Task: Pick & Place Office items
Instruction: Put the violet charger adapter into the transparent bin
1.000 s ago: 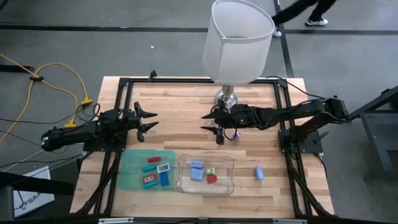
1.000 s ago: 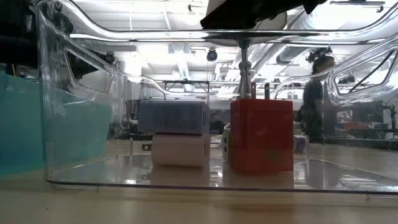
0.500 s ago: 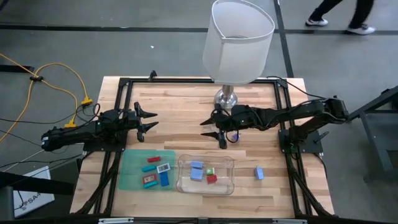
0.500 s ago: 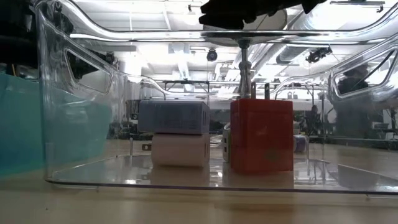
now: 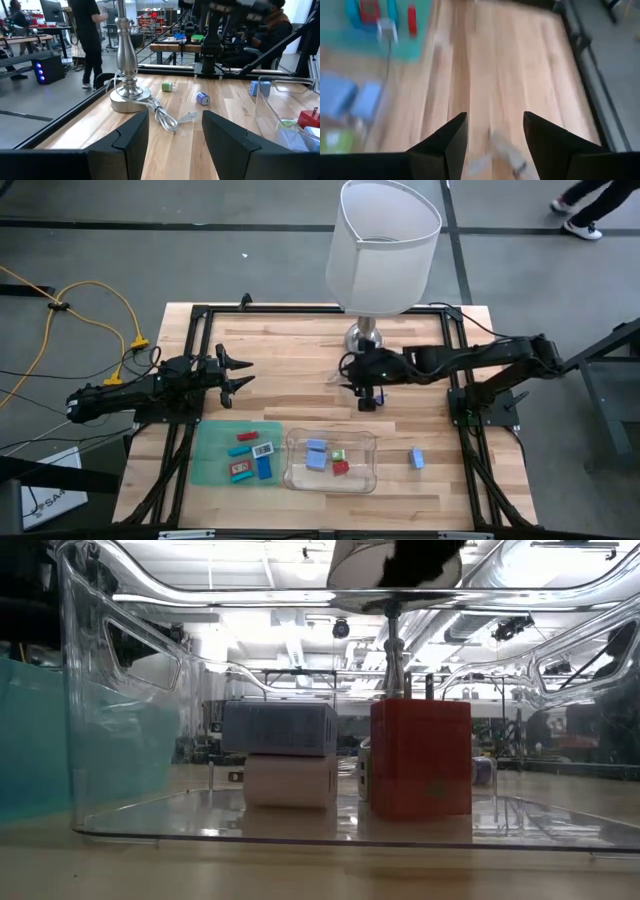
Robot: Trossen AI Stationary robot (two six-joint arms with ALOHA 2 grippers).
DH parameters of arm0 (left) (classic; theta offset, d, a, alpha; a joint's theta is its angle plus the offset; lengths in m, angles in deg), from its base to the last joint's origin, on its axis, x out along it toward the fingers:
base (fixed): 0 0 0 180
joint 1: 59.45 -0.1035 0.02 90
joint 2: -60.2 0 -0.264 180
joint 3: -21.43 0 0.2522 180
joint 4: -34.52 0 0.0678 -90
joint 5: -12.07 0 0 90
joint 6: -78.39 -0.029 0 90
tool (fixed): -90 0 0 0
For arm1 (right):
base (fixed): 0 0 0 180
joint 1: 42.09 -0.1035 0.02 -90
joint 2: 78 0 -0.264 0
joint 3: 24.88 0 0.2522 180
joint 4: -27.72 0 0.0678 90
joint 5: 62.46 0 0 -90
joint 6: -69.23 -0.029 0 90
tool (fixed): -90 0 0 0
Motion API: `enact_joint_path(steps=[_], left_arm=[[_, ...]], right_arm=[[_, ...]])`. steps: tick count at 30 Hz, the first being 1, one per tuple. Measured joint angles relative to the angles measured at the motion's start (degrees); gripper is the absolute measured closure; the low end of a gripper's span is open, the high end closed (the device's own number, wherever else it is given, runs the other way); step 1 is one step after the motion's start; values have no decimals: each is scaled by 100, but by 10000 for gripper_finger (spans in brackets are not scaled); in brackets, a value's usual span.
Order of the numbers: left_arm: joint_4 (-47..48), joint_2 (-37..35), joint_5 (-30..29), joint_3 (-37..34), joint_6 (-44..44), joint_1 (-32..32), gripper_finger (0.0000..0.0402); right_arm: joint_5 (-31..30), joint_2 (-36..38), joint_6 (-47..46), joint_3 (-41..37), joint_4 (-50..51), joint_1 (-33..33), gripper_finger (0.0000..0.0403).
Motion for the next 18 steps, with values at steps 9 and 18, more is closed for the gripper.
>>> enact_joint_path(steps=[9, 18], left_arm=[[0, 0, 0, 0, 0, 0, 224], [0, -2, 0, 0, 0, 0, 224]], right_arm=[[-191, -8, 27, -207, 1286, 59, 223], [149, -8, 740, -868, 1394, 98, 223]])
